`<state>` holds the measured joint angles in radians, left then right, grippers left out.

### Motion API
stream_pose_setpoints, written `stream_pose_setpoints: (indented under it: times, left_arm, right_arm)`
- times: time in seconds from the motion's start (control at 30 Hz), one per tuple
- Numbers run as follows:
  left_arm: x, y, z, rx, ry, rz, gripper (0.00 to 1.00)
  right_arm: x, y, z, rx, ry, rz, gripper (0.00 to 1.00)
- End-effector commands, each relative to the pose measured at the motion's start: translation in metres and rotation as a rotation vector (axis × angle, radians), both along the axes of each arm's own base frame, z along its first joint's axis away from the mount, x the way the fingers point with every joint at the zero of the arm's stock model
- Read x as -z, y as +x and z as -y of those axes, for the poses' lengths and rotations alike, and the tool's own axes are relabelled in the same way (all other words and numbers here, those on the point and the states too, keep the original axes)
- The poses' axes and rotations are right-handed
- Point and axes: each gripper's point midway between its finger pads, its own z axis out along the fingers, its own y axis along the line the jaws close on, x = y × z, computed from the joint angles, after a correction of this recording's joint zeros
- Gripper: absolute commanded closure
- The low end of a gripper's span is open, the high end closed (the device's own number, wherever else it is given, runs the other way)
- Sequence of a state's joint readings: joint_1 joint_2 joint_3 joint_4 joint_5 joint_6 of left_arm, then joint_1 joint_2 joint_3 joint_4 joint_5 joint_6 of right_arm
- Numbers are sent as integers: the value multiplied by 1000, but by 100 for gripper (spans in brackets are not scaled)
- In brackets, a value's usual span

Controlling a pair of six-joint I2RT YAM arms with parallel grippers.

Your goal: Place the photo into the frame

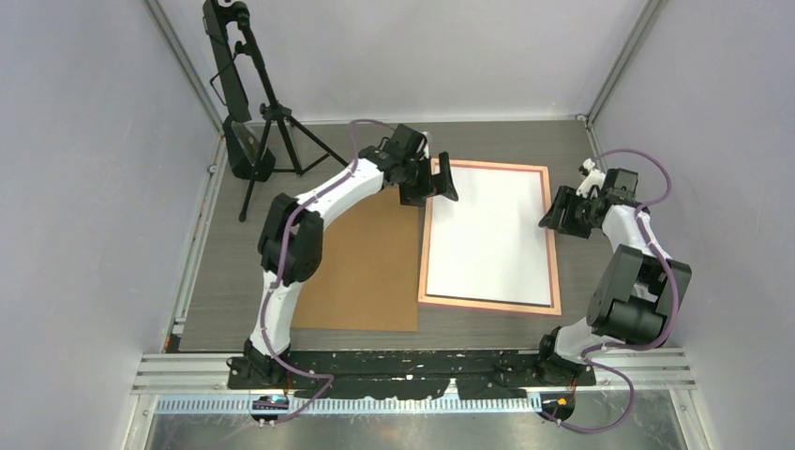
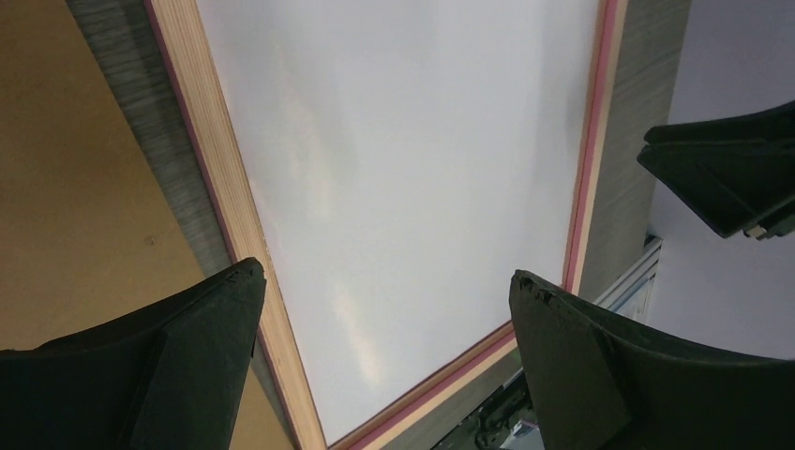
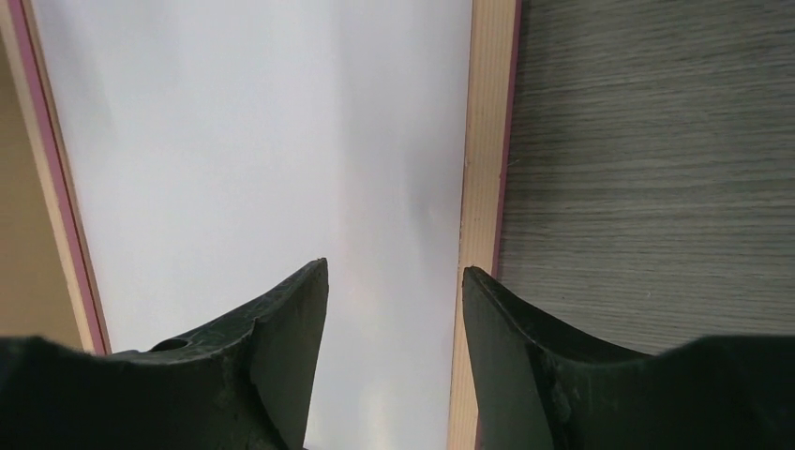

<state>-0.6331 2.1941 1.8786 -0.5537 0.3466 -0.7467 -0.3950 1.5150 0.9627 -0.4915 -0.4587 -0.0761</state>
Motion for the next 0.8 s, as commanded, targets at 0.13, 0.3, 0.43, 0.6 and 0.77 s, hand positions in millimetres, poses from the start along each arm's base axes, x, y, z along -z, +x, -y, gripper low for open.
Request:
stream_pose_setpoints:
  times: [0.13, 0.3, 0.43, 0.6, 0.77]
  left_arm:
    - [-68, -18, -75, 92, 58, 239, 0]
    - [-67, -37, -141, 142, 170, 360, 0]
    - [-47, -61, -191, 193, 305, 402, 0]
    - [-24, -82, -248, 239, 461, 378, 0]
    - [-5, -95, -291, 187, 461, 264, 0]
  right_arm:
    - [-44, 10, -24, -109, -92, 185, 37]
    - [-69, 17, -79, -307, -221, 317, 36]
    - [-89, 20, -141, -507, -297, 434, 35]
    - [-92, 25, -203, -685, -381, 502, 35]
    - [-81, 26, -274, -856, -370, 513, 35]
